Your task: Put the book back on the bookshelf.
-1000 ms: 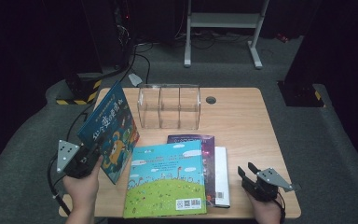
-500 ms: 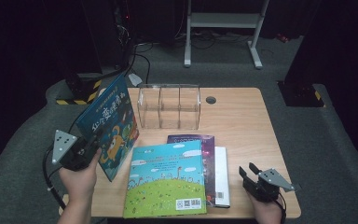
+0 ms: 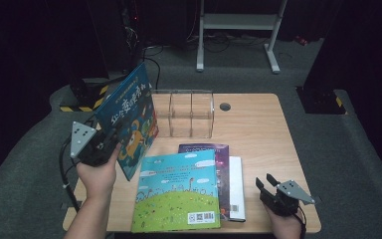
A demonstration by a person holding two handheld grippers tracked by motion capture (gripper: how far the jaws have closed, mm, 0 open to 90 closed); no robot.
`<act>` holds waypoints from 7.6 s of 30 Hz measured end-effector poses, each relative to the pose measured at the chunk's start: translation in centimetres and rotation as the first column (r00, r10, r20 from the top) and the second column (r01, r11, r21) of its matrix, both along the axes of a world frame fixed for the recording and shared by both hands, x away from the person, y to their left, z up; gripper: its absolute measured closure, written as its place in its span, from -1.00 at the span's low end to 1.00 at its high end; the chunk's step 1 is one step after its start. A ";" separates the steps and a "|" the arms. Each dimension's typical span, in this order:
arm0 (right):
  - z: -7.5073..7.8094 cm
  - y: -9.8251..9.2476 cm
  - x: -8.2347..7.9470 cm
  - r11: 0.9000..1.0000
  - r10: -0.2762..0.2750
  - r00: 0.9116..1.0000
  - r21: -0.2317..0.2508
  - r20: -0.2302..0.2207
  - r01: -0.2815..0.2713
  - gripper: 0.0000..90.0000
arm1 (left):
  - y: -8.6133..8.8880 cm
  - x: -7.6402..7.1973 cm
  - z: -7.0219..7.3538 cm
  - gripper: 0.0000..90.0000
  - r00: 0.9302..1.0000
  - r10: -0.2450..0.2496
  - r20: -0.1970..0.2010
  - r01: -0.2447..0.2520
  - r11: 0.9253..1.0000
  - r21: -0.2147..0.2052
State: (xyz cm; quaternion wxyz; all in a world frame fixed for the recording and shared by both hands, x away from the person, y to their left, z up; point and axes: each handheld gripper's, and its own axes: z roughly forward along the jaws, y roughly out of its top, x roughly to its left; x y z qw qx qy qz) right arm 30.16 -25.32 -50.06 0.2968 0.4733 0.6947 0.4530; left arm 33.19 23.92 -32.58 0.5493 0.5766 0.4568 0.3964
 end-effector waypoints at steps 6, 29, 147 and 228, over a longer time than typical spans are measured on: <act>0.0 -0.1 -0.1 1.000 -0.004 1.000 0.006 -0.001 0.004 0.21 | -1.4 2.0 0.1 0.85 1.000 0.000 -0.011 0.000 1.000 0.008; 0.1 -0.2 -0.3 1.000 0.003 1.000 0.018 0.007 -0.004 0.22 | -4.0 8.8 -0.2 0.85 0.997 0.072 -0.025 -0.071 0.997 0.027; 0.2 0.0 -0.5 0.999 0.017 1.000 0.037 0.006 -0.017 0.22 | -5.5 11.7 -2.9 0.85 0.988 0.130 -0.079 -0.127 0.991 0.046; -0.2 0.5 -0.4 1.000 0.027 1.000 0.013 -0.007 -0.027 0.21 | -2.3 12.0 -3.7 0.01 0.980 0.109 -0.169 -0.112 0.994 -0.006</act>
